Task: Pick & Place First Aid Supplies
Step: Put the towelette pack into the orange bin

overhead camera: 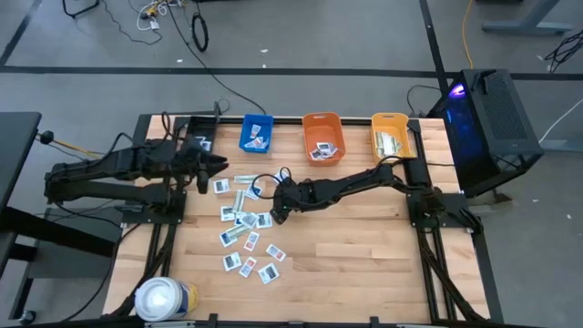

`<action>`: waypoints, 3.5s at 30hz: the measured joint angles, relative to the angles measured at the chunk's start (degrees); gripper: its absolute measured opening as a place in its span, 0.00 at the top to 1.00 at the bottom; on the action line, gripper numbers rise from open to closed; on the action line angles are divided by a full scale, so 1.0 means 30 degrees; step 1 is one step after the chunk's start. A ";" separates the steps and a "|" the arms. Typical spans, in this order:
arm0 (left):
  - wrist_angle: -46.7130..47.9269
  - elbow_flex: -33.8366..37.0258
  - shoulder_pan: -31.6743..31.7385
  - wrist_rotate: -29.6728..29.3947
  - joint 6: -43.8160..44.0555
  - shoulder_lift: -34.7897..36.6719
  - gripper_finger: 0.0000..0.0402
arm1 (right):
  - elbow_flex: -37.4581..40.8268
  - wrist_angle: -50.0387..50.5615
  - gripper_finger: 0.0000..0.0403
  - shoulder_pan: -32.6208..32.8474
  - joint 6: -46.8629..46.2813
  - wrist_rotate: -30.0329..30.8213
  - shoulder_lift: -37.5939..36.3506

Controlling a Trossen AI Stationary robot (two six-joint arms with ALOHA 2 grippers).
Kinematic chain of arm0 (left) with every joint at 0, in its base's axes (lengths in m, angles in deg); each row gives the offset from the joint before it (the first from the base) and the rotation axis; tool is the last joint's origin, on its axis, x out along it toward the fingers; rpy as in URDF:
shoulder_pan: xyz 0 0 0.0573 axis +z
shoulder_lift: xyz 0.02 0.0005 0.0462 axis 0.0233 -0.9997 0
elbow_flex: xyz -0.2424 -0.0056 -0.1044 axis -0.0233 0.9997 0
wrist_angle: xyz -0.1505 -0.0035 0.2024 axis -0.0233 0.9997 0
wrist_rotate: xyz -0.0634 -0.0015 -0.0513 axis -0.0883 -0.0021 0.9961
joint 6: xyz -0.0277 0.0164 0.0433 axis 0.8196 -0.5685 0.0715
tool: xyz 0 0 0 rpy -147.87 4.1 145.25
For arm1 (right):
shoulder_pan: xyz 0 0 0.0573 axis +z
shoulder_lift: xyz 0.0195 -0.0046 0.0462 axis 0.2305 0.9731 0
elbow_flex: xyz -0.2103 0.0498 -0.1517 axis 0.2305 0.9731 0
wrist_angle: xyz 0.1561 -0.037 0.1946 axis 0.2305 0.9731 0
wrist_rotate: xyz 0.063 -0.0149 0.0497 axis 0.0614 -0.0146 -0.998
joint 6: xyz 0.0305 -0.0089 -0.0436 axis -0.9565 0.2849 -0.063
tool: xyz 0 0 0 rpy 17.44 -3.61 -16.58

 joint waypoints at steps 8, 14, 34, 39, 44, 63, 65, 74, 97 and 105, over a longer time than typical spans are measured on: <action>0.0011 0.0000 0.0007 -0.0011 0.0001 -0.0052 0.71 | -0.0003 0.0361 0.14 0.0073 -0.1415 -0.0128 0.0672; 0.0051 0.0000 0.0007 -0.0594 -0.0006 -0.0051 0.71 | -0.0003 0.0430 0.14 0.0072 -0.1455 -0.0154 0.0672; 0.0051 0.0000 0.0007 -0.0634 0.0016 -0.0051 0.71 | -0.0003 0.0671 0.42 0.0023 -0.1383 -0.0997 0.0672; 0.0040 0.0000 0.0007 -0.0634 0.0016 -0.0051 0.71 | -0.0003 0.0678 0.53 0.0000 -0.1386 -0.1070 0.0672; -0.0146 -0.0007 0.0007 -0.0634 0.0023 -0.0051 0.71 | -0.0003 0.0744 0.65 -0.0014 -0.1388 -0.1216 0.0672; -0.0458 -0.0015 0.0007 -0.0634 0.0023 -0.0051 0.71 | 0.0000 0.0822 1.00 -0.0233 -0.1390 -0.1719 0.0647; -0.0459 -0.0015 0.0007 -0.0627 0.0023 -0.0055 0.71 | 0.0027 0.0903 1.00 -0.0247 -0.1396 -0.1676 0.0550; -0.0452 -0.0015 0.0007 -0.0627 0.0016 -0.0022 0.71 | 0.0036 0.0822 1.00 0.0446 -0.1624 -0.1535 -0.0213; -0.0408 -0.0015 -0.0001 -0.0277 -0.0175 -0.0022 0.71 | 0.0125 -0.0089 0.14 0.2472 0.2806 -0.1130 -0.0237; -0.0361 -0.0015 -0.0008 -0.0270 -0.0210 -0.0022 0.71 | 0.1026 -0.0043 0.06 0.1827 0.1616 -0.0753 -0.0253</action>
